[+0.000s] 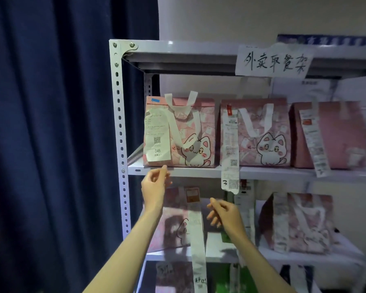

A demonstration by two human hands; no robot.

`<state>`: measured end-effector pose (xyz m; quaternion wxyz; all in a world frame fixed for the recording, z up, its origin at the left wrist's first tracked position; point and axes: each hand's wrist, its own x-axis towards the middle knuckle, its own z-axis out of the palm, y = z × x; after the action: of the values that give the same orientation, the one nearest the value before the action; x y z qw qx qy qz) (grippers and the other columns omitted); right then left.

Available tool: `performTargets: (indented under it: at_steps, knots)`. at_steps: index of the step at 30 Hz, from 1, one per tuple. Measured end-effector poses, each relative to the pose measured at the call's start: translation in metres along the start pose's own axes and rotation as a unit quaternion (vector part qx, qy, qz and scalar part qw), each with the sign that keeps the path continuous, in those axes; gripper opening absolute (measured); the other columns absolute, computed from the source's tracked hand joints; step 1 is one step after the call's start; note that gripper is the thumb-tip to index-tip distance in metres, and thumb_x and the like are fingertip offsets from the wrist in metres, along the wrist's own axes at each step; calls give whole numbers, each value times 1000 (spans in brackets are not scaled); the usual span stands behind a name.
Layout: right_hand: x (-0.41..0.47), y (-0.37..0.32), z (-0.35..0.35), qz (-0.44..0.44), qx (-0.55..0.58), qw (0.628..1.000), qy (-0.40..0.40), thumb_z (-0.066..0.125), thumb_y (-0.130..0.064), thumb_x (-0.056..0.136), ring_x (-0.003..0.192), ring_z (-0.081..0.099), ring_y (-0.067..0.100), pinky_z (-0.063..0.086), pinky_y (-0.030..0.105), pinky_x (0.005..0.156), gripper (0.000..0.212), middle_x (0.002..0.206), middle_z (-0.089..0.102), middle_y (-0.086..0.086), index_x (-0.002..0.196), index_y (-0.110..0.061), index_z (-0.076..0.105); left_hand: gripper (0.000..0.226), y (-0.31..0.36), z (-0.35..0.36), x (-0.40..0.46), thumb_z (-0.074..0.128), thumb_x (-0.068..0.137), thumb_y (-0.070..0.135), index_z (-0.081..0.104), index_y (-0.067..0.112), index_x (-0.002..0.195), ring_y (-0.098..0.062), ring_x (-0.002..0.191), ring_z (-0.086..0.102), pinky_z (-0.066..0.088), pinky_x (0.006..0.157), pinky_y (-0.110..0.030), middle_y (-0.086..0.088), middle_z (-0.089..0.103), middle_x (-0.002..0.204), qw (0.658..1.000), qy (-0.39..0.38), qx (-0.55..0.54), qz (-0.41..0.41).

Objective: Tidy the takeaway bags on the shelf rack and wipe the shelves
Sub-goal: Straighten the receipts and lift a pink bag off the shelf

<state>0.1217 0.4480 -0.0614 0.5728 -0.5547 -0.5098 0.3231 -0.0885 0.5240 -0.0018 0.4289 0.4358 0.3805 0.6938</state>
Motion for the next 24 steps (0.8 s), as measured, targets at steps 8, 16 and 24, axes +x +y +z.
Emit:
performTargets:
  at_steps: [8,16,24]
  knots:
    - [3,-8,-50,78,140,982,96,56,-40,103,43,60,17,42,21,38,26,70,73,15,107,-17,67,15,-34,21,-52,72,93,36,73,21,94,-27,91,74,63,83,-47,0,77,88,983,-151,99,-28]
    - [7,-29,-58,32,20,997,74,62,-31,101,59,69,14,54,23,58,20,81,77,7,104,-13,69,36,-34,69,-84,73,92,43,62,18,116,-23,100,69,59,66,-27,-6,70,113,956,-233,138,-108]
    - [13,-14,-105,-4,32,999,6,65,-23,99,56,65,16,50,23,51,18,71,73,7,96,-7,70,41,-42,134,-113,69,93,49,67,11,108,-20,89,70,57,65,-28,-8,73,104,970,-192,102,-113]
